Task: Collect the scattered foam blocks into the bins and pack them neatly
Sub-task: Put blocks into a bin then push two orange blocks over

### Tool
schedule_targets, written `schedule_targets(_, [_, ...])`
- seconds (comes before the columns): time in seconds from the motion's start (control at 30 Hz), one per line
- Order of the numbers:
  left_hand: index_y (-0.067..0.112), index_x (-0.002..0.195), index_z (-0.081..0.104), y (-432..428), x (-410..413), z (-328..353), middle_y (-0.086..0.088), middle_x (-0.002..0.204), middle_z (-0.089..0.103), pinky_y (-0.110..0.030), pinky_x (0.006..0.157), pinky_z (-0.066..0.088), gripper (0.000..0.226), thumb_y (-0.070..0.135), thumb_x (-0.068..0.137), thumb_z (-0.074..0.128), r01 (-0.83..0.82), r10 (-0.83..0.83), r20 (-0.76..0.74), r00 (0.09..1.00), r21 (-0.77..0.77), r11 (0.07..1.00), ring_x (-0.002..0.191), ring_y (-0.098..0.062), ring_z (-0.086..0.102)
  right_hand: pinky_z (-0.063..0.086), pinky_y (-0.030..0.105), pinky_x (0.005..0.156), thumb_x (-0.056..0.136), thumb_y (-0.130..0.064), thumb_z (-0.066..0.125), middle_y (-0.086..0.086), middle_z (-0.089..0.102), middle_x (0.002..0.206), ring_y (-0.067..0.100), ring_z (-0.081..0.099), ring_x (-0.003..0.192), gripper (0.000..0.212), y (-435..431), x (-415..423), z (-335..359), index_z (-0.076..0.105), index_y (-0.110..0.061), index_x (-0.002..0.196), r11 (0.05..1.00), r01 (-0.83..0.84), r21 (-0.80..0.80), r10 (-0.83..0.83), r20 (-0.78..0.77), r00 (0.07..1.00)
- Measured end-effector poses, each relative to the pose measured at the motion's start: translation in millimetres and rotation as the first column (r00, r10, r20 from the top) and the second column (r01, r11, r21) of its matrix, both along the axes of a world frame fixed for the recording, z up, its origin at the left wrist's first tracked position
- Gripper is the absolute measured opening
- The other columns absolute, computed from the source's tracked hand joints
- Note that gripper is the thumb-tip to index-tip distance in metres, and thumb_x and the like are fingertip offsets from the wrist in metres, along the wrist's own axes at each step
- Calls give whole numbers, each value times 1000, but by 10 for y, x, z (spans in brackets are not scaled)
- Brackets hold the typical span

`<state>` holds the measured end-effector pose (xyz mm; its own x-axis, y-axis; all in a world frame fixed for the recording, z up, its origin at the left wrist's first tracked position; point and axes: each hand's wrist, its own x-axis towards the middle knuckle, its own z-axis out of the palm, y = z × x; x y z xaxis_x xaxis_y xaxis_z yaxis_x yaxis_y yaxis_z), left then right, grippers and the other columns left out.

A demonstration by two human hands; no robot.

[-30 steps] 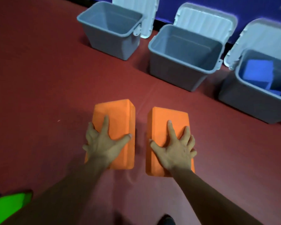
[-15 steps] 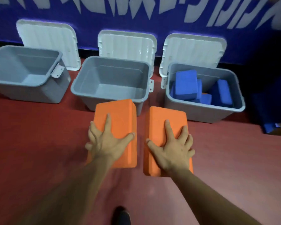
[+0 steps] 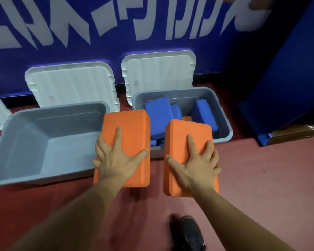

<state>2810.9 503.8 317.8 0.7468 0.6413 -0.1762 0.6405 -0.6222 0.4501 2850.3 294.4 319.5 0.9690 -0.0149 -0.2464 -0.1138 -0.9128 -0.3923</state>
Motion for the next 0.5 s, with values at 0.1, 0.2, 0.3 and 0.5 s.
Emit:
schedule_targets(0.1, [53,154,1,-135,743,-60,-10,165,-5,-58,115,19,118,90,59,60,-15,15,0,1000,6,1000,152,-28,0,17,66,116,68,-93,44,7,-10,167,43,2,150,105,-92,744,-147,1,-53,155,1000,2,17,-2,2,1000])
schedule_targets(0.2, [53,154,2,-350,1290,-234,-11,165,-3,-60,116,18,117,88,60,61,-27,27,-8,1000,-16,999,153,-29,0,13,67,116,66,-93,44,7,-11,167,43,-2,151,106,-222,1235,-313,3,-54,155,1000,-26,0,26,-10,1000])
schedule_targets(0.3, [53,154,1,-483,1767,-316,-11,166,-6,-60,115,16,117,88,60,62,-37,36,-35,999,-25,999,153,-29,-4,12,66,116,67,-91,45,7,-10,167,43,-3,151,105,-347,1756,-412,4,-53,156,999,-43,1,43,-25,999])
schedule_targets(0.5, [52,155,0,-606,2428,-356,-11,166,-7,-62,115,16,118,87,61,62,-54,53,-95,994,-15,998,154,-28,-6,13,68,117,69,-91,46,8,-9,168,44,-2,151,105,-475,2526,-429,3,-52,156,998,-52,-19,51,-53,997])
